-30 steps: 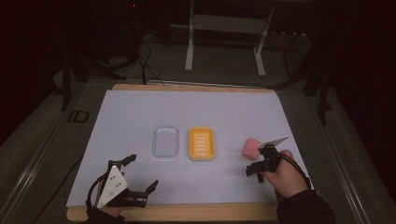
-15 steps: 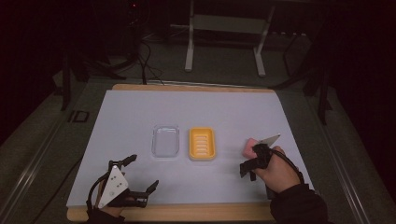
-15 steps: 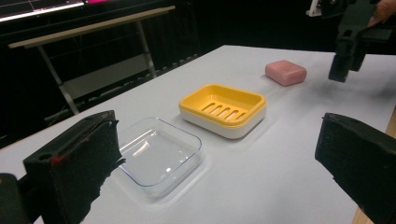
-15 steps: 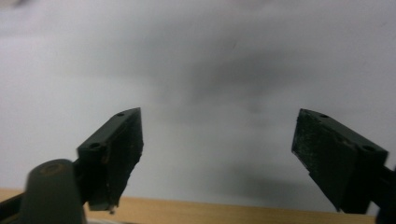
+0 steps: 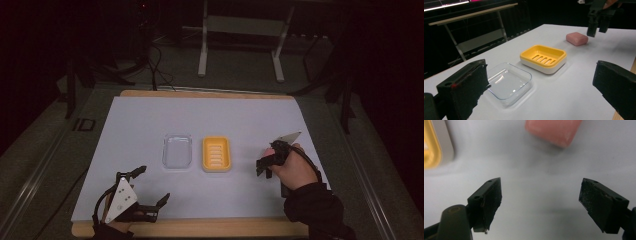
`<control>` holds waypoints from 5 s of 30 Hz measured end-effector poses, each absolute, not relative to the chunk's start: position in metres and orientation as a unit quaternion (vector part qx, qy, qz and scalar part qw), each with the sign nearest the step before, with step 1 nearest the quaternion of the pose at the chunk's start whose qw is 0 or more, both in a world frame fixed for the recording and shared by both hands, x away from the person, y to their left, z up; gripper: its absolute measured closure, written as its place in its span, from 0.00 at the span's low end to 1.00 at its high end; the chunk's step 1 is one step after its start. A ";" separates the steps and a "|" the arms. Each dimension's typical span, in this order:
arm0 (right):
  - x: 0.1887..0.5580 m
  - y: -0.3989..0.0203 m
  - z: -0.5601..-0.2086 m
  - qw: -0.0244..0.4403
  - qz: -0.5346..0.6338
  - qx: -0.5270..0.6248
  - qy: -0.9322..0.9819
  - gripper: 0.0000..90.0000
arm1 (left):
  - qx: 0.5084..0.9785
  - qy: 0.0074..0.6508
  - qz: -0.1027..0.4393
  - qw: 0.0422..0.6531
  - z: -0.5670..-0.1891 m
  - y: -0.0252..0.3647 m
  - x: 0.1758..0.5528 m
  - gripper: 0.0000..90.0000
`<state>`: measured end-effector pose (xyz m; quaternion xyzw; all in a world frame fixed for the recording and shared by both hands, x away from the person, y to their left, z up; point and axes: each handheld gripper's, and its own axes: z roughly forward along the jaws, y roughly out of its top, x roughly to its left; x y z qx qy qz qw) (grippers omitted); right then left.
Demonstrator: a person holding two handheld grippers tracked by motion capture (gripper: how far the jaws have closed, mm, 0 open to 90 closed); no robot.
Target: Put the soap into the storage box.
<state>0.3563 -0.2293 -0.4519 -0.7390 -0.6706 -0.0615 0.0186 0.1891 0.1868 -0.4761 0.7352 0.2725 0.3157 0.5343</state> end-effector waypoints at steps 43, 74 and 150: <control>0.431 -0.228 -0.492 -0.057 -0.026 -0.796 -0.603 0.23 | 0.738 0.268 0.312 0.535 -0.476 0.187 0.189 0.01; 0.432 -0.222 -0.471 -0.071 -0.011 -0.754 -0.653 0.42 | 0.743 0.268 0.312 0.528 -0.477 0.185 0.189 0.01; 0.415 -0.059 -0.426 -0.043 -0.094 -0.657 -0.746 0.42 | 0.745 0.266 0.308 0.528 -0.477 0.186 0.189 0.01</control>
